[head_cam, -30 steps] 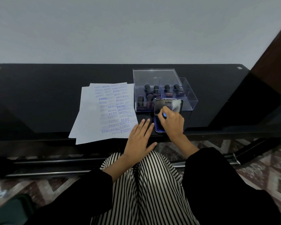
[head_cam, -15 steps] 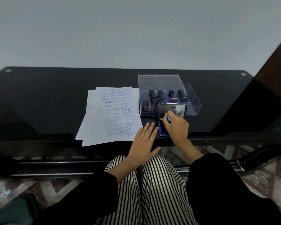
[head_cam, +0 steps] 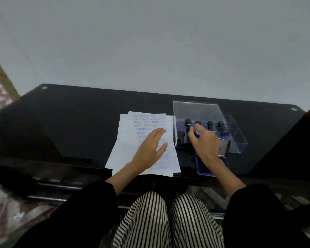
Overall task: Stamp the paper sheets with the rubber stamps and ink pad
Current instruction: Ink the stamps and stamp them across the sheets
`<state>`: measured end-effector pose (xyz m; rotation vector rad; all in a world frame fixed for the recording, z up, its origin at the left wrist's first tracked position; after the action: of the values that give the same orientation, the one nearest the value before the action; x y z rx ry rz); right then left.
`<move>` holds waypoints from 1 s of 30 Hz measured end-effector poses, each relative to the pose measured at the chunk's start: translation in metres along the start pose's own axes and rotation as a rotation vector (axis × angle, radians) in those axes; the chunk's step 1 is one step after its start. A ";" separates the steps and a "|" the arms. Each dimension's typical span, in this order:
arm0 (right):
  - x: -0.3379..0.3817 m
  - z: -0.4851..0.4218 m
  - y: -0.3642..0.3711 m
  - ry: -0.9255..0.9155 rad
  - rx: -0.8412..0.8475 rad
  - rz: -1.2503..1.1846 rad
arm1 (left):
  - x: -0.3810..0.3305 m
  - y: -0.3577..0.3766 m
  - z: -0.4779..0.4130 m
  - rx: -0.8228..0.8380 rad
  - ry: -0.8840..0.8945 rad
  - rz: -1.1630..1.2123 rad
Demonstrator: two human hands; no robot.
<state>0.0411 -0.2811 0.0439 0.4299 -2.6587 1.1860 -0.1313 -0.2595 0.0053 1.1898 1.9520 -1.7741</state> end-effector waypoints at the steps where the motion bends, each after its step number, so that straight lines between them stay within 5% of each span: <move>1: 0.008 -0.013 0.007 -0.001 0.015 -0.034 | 0.012 -0.011 -0.009 -0.024 -0.048 -0.004; 5: 0.045 -0.060 0.042 -0.027 0.096 -0.165 | 0.065 -0.049 -0.043 -0.089 -0.214 -0.005; 11: 0.085 -0.119 0.118 -0.086 0.241 -0.266 | 0.139 -0.060 -0.083 0.002 -0.385 -0.339; 18: 0.100 -0.150 0.209 -0.098 0.374 -0.255 | 0.167 -0.030 -0.095 0.151 -0.320 -0.457; 30: 0.114 -0.161 0.268 -0.065 0.469 -0.150 | 0.177 -0.019 -0.096 0.126 -0.258 -0.460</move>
<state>-0.1473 -0.0108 -0.0019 0.7352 -2.3285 1.7683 -0.2257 -0.1001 -0.0760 0.5237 2.0944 -2.1686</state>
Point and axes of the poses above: each hand's wrist, its own z-axis away from the middle knuckle, its own y-axis out of the palm, x = y × z, the point moved 8 cm from there along -z, towards the middle knuckle, and after that the axes turned 11 degrees about -y, right-handed, at the moved point
